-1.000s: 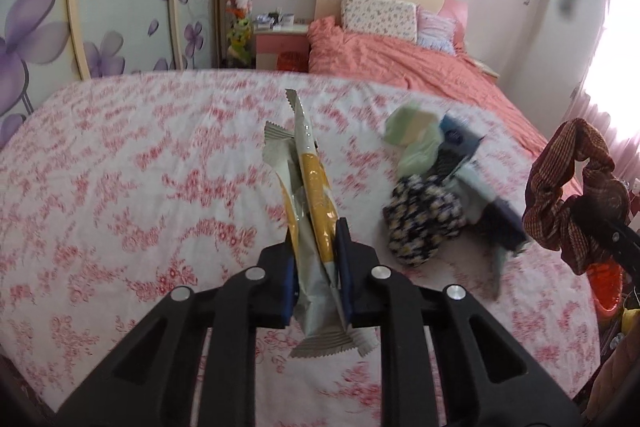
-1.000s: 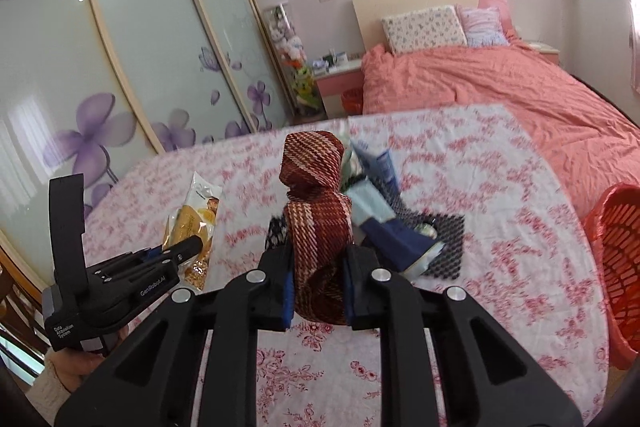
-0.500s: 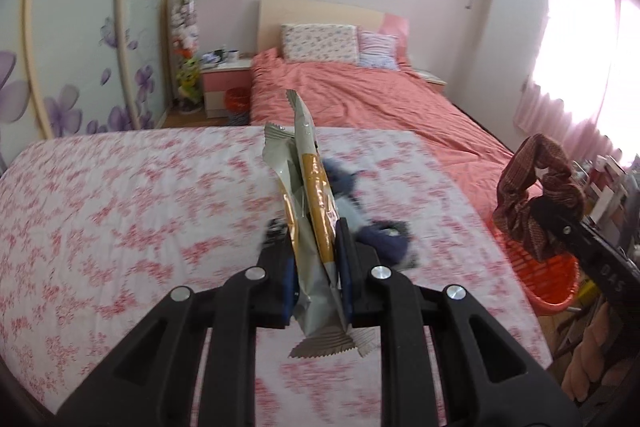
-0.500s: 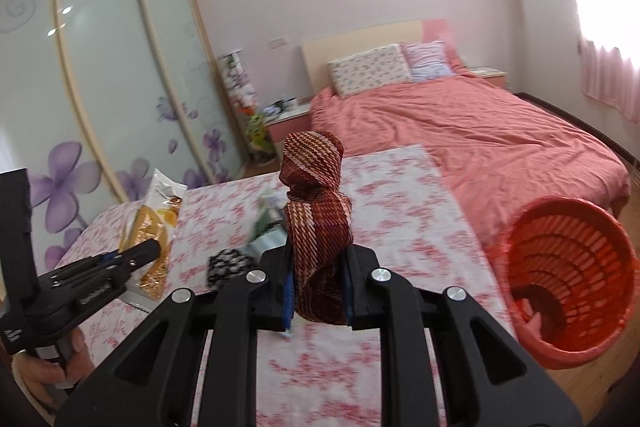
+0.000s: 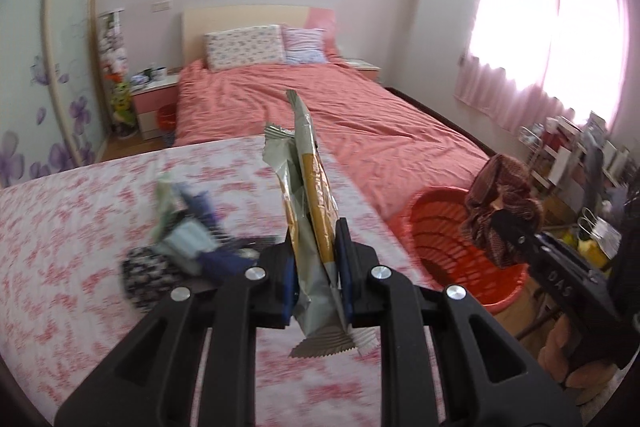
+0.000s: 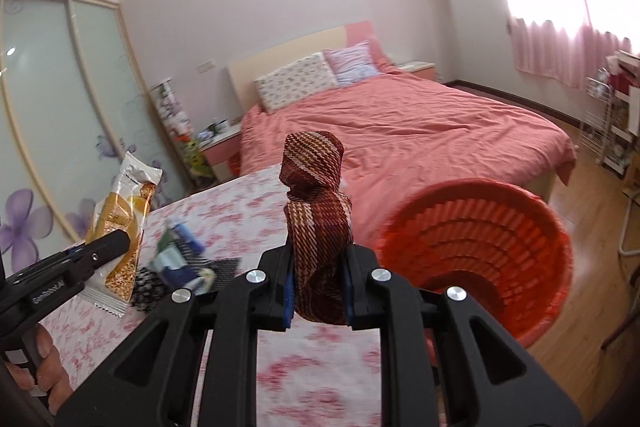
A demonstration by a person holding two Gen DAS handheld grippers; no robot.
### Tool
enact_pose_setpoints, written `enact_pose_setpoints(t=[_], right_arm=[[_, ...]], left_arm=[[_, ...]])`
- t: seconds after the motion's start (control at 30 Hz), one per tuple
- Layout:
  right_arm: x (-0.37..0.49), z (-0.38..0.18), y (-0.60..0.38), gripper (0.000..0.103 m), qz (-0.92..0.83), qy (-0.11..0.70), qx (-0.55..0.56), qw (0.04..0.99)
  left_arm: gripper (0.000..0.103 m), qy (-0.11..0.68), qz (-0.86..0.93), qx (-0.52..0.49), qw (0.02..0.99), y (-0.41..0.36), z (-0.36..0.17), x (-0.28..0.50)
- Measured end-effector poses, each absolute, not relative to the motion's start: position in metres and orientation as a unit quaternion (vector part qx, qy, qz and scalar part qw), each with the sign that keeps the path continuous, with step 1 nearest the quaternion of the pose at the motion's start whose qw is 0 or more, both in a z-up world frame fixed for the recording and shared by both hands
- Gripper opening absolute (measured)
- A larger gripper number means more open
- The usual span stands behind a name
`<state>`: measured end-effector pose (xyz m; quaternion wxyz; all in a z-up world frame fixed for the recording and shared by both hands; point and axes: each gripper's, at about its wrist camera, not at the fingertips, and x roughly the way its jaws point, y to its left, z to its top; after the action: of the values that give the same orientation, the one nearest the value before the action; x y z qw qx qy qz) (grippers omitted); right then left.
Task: Collect trash
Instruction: 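Carry the wrapper and cloth to the orange basket and release both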
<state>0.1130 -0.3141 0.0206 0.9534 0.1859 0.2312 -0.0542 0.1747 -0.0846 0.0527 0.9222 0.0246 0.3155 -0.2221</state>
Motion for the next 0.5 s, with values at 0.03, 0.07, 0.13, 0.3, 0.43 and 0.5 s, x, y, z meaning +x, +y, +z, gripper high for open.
enact_pose_setpoints(t=[0.03, 0.07, 0.13, 0.3, 0.43, 0.5], right_arm=[[0.112, 0.018, -0.321, 0.018, -0.061, 0.231, 0.190, 0.952], [0.111, 0.016, -0.326, 0.018, -0.065, 0.231, 0.192, 0.952], [0.108, 0.012, -0.339, 0.018, -0.077, 0.232, 0.197, 0.949], [0.106, 0.004, -0.364, 0.018, -0.100, 0.232, 0.209, 0.945], [0.108, -0.001, -0.380, 0.018, -0.112, 0.231, 0.220, 0.941], [0.109, -0.004, -0.389, 0.018, -0.118, 0.231, 0.226, 0.939]], left_arm=[[0.019, 0.316, -0.228, 0.026, 0.921, -0.091, 0.052, 0.174], [0.019, 0.316, -0.237, 0.028, 0.918, -0.102, 0.051, 0.174], [0.019, 0.318, -0.252, 0.031, 0.913, -0.120, 0.048, 0.173], [0.019, 0.325, -0.286, 0.038, 0.901, -0.161, 0.037, 0.173], [0.019, 0.331, -0.314, 0.044, 0.889, -0.194, 0.028, 0.175], [0.019, 0.333, -0.322, 0.048, 0.885, -0.207, 0.025, 0.176]])
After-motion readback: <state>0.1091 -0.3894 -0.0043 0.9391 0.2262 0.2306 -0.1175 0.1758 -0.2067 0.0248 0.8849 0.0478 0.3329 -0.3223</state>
